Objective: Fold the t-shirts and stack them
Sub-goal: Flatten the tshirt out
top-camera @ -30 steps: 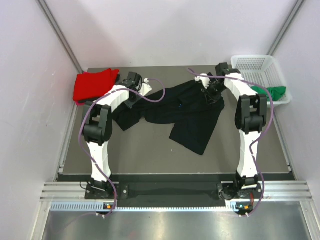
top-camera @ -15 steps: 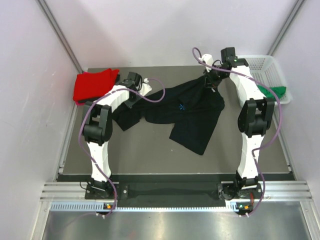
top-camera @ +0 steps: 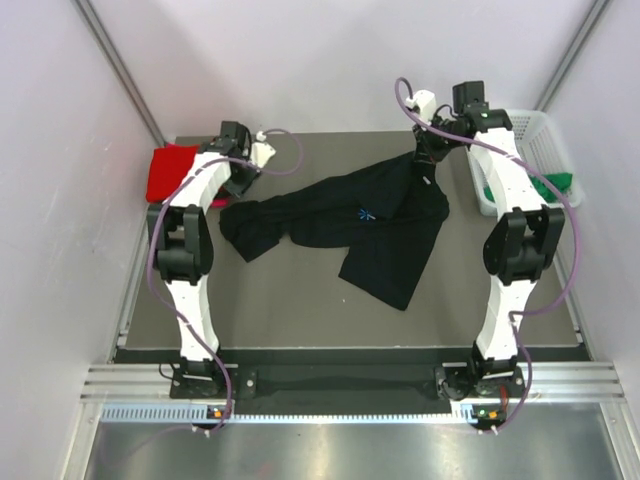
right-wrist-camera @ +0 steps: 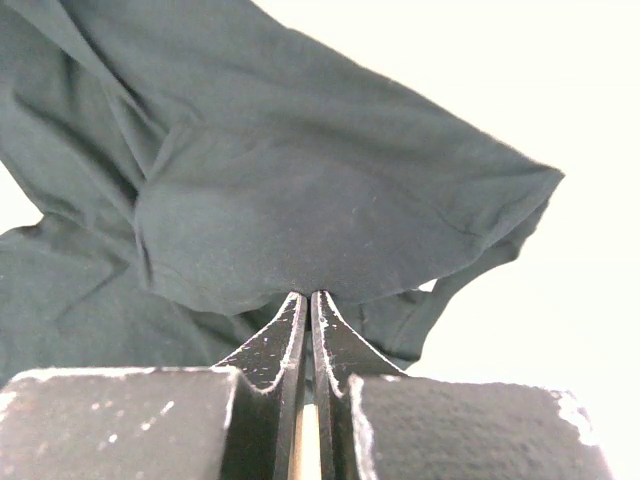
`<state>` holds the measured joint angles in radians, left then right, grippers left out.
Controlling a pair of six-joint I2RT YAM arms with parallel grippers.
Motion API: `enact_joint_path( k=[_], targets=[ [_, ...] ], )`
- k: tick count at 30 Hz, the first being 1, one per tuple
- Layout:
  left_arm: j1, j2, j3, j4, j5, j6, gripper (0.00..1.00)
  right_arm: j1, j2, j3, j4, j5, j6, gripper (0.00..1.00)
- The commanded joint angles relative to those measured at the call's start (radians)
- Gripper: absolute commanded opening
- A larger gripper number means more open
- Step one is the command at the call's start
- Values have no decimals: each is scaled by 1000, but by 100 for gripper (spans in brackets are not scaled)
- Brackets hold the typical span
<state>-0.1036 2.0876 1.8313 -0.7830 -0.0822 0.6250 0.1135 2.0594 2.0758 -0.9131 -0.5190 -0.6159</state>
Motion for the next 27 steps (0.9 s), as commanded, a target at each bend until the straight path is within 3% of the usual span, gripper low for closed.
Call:
enact_joint_path(
  k=[1,6,11,14,15,18,22,27],
  targets=[
    [-24,43,19,-111,74,18,38,-18,-99,9,13,2,15,0],
    [-24,63,20,-197,145,42,42,-54,-127,-3,14,10,37,0],
    [-25,123,31,-211,119,47,42,-58,-148,-3,26,30,45,0],
    [-27,155,58,-249,111,39,0,-60,-171,-2,16,39,44,0],
    [-28,155,65,-274,119,35,0,-58,-182,-3,10,45,33,0],
    [-34,77,11,-286,182,15,0,-70,-266,-66,-1,85,13,0],
    [-105,-139,-177,-222,194,2,0,-106,-440,-227,-19,119,4,0],
    [-186,-380,-357,-306,255,-51,1,-184,-587,-396,-55,163,-33,0]
  ],
)
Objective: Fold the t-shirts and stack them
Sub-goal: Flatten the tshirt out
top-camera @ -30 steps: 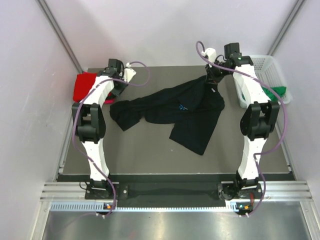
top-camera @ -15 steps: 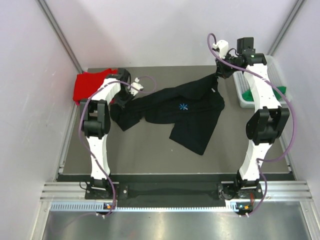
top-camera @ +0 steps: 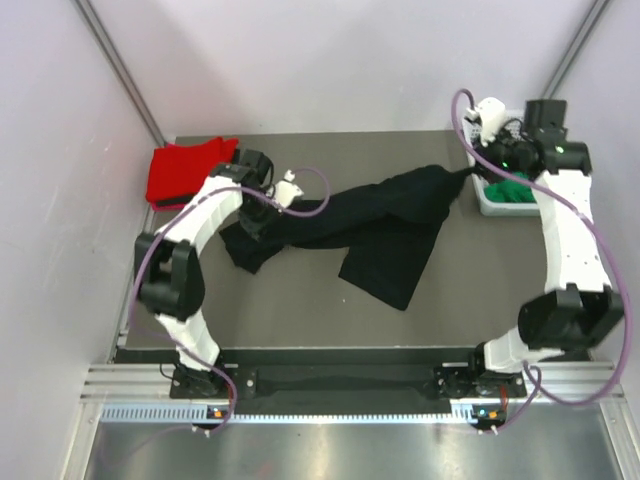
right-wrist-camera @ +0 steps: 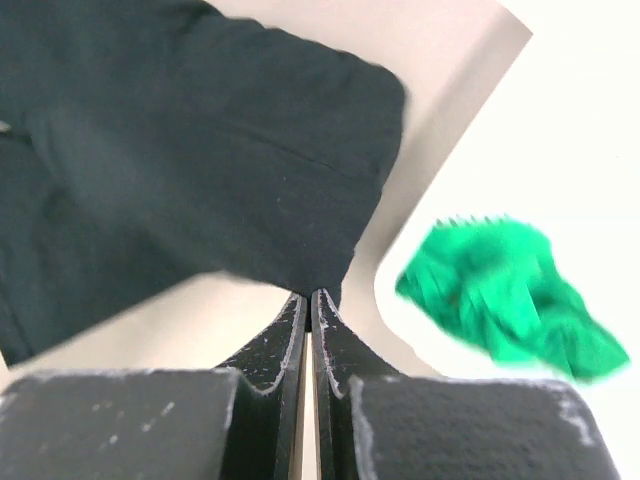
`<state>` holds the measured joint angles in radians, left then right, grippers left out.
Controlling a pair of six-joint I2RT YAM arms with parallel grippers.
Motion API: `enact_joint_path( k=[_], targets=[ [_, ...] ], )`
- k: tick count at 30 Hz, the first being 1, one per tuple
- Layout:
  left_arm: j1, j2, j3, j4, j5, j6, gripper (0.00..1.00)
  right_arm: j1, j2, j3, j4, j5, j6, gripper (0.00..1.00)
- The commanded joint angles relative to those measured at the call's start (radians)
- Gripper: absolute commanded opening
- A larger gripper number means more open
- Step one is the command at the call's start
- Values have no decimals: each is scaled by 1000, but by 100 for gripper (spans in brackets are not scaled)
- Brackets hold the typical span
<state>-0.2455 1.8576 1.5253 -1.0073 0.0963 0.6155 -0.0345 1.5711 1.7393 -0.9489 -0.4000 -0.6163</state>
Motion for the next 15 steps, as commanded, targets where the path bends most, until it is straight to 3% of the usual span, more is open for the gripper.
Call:
enact_joint_path(
  k=[1,3,5,6,11,15],
  targets=[
    [-64,-173,-72,-102,94,-55,7,-39,-121,-78,-22,46,-36,0],
    [-74,-247,-122,-100,114,-62,28,-51,-131,-122,-16,44,-25,0],
    [-69,-285,-148,-68,82,-56,35,-53,-111,-132,-5,23,-8,0],
    [-66,-281,-146,-57,39,-48,45,-53,-100,-129,-4,14,0,0],
    [-46,-222,-56,-18,-13,-17,51,-53,-5,-52,-24,-6,-8,0],
    [-43,-218,-63,-36,6,35,46,-51,44,3,-37,-28,-10,0]
  ],
)
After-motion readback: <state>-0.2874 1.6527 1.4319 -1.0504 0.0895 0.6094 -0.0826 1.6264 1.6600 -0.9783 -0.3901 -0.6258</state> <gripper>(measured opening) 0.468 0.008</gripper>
